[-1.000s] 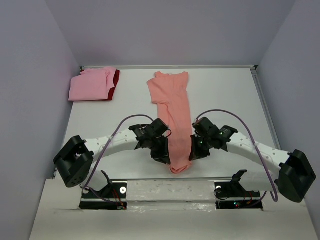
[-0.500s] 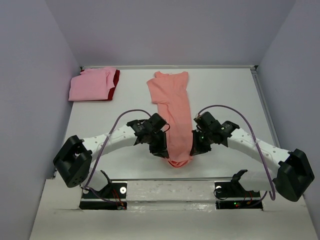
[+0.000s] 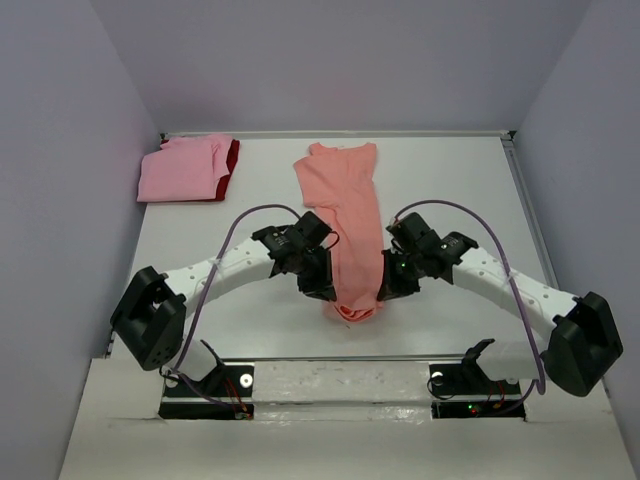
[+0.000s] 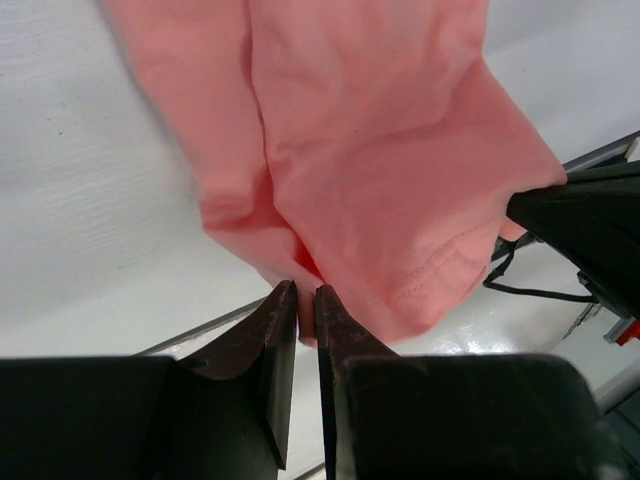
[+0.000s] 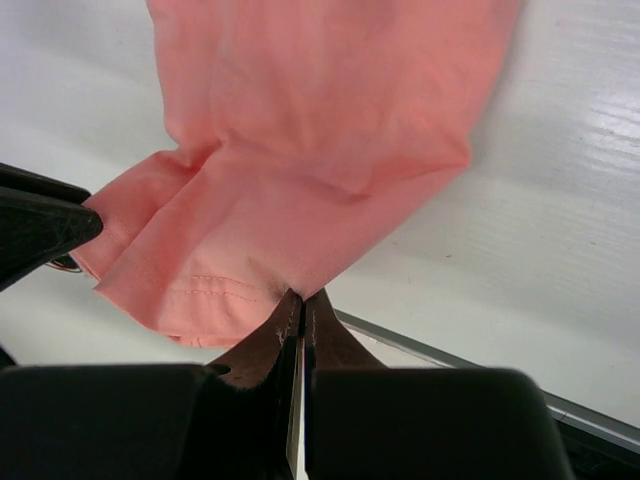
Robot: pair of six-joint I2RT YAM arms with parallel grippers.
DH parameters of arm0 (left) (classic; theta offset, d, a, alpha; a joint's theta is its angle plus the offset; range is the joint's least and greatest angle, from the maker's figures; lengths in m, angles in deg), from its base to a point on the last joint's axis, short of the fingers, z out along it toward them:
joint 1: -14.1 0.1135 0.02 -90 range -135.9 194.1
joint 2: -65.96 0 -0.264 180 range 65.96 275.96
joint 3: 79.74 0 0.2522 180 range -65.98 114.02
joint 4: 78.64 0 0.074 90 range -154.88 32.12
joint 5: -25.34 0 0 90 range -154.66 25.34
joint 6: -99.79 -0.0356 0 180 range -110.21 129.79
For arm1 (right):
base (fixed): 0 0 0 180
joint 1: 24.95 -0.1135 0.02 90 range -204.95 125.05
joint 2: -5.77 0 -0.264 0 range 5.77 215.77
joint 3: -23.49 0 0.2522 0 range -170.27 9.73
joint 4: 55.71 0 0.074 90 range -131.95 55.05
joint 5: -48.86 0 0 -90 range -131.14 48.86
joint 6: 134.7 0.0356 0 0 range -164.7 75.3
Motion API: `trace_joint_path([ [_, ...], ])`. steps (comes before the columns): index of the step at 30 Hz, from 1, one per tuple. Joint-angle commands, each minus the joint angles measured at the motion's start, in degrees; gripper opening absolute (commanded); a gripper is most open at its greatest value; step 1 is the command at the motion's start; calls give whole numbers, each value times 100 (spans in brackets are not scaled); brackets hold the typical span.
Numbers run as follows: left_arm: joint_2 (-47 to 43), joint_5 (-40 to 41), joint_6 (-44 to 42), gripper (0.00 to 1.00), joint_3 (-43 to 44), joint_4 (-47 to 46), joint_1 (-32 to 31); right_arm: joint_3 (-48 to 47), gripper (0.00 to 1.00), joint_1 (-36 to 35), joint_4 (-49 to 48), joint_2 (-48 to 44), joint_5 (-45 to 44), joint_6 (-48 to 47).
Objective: Fold and stack the t-shirts
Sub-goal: Fold the folded rectangular tshirt in 1/3 of the way
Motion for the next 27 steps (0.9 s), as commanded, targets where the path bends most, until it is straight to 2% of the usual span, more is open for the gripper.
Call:
trace_joint_path([
  [1,54,40,-225,23,309,224,123,-424,0,130,31,83,-82,-153],
  [14,204,181,-752,23,792,611,782,-907,0,482,92,497,-29,-478],
  [27,555,181,-981,23,1171,734,967,-1426,0,851,119,900,111,-707],
])
